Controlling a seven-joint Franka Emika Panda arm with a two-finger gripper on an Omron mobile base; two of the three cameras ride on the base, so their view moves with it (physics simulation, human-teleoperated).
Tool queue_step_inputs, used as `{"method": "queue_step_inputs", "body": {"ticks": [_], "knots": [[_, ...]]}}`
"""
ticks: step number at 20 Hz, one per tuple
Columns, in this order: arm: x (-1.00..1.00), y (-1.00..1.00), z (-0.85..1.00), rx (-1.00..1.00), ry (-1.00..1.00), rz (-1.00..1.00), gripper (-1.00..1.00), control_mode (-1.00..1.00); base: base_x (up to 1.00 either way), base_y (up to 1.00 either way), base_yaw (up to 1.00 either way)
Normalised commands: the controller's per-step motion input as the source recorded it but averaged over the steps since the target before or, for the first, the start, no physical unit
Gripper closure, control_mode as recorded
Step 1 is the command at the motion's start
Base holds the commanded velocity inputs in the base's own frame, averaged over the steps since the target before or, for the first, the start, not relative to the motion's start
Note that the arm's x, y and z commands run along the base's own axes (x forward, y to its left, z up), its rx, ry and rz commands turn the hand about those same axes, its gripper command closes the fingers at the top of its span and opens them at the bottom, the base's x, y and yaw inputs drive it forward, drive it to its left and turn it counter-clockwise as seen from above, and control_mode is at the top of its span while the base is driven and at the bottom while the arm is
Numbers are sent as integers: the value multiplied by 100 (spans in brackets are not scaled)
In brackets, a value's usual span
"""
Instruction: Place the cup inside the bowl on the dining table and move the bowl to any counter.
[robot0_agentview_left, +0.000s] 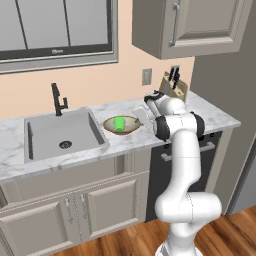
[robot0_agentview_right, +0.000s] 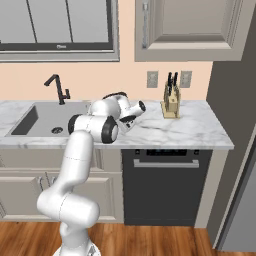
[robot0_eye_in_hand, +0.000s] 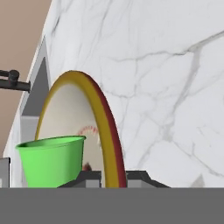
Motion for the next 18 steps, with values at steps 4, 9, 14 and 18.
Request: {"method": "queue_step_inputs", "body": {"ticks": [4,9,14,18], "knots": [[0,0,0,0,0,0,-100,-100,0,0,0],[0,0,0,0,0,0,-100,-100,0,0,0],[-5,0,0,0,0,0,-100,-100,0,0,0],[-27,-1,0,0,0,0,-100,-100,0,0,0]]}}
